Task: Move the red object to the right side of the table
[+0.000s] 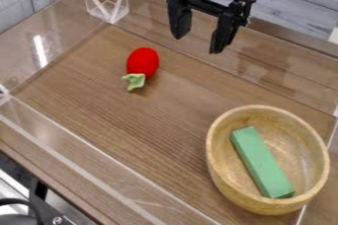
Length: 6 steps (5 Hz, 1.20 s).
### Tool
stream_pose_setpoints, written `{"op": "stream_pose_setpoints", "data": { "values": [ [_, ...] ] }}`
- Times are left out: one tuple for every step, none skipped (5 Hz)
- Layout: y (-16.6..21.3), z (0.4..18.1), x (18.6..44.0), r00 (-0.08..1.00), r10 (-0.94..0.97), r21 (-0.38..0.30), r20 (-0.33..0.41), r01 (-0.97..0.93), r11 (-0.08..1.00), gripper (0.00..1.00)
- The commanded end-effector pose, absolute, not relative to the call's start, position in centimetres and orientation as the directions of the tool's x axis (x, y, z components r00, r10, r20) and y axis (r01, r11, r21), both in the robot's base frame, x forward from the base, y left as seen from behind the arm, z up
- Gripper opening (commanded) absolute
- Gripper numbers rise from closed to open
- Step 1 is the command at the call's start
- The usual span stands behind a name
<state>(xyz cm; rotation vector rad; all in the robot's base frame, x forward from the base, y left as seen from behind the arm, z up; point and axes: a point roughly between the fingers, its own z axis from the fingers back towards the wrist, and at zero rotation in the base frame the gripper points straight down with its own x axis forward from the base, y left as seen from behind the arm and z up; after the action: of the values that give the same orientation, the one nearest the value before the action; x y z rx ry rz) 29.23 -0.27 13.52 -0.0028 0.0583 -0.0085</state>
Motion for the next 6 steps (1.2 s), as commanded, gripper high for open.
{"op": "stream_pose_setpoints", "data": {
  "values": [
    [0.4, 12.4, 29.1, 0.997, -0.002, -0.002, -0.077, 0.002, 1.0, 1.0],
    [3.1, 11.1, 29.0, 0.998, 0.017, 0.01, -0.056, -0.016, 1.0, 1.0],
    [6.7, 10.5, 28.9, 1.0, 0.013, 0.019, -0.019, -0.013, 1.0, 1.0],
    [9.0, 9.8, 29.0, 1.0, 0.011, 0.028, 0.022, -0.012, 1.0, 1.0],
    [9.6, 8.7, 29.4, 0.999, 0.016, 0.023, 0.04, -0.017, 1.0, 1.0],
    [10.2, 7.8, 29.8, 0.998, 0.025, 0.022, 0.056, -0.026, 0.999, 1.0]
  ]
}}
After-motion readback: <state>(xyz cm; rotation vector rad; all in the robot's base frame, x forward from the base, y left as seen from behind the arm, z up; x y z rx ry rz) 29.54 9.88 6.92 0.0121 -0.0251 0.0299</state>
